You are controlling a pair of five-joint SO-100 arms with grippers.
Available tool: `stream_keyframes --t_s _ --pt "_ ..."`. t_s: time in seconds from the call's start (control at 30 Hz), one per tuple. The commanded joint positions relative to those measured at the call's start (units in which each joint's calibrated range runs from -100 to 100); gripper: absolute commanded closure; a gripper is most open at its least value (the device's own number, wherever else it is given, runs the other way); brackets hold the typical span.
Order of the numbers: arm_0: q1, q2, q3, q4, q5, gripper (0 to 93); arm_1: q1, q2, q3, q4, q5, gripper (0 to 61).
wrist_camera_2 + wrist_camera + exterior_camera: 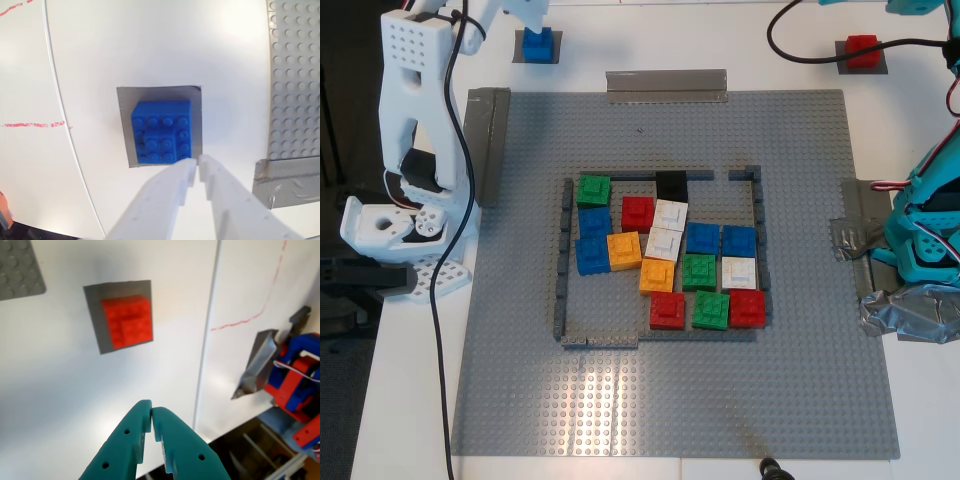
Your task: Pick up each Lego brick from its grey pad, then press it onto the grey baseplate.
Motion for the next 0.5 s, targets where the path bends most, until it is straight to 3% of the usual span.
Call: stream_keyframes --t_s 0.0,0.13,0.23,0.47 --pt "-1.52 -0.05 -2.18 -2.40 -0.21 92.7 -1.88 1.62 -8.50 -0.66 0.58 60.2" --pt "-2.32 3.04 -3.36 -3.06 -0.21 92.7 -2.67 4.11 -10.67 -1.88 1.56 58.7" --pt "-1.67 6.38 -4.98 -3.54 -0.21 92.7 -2.82 4.88 -10.22 -2.12 1.32 44.8" --pt "0.00 12.82 -11.84 -4.93 0.18 92.7 -3.33 7.03 -10.22 -1.80 1.07 37.8"
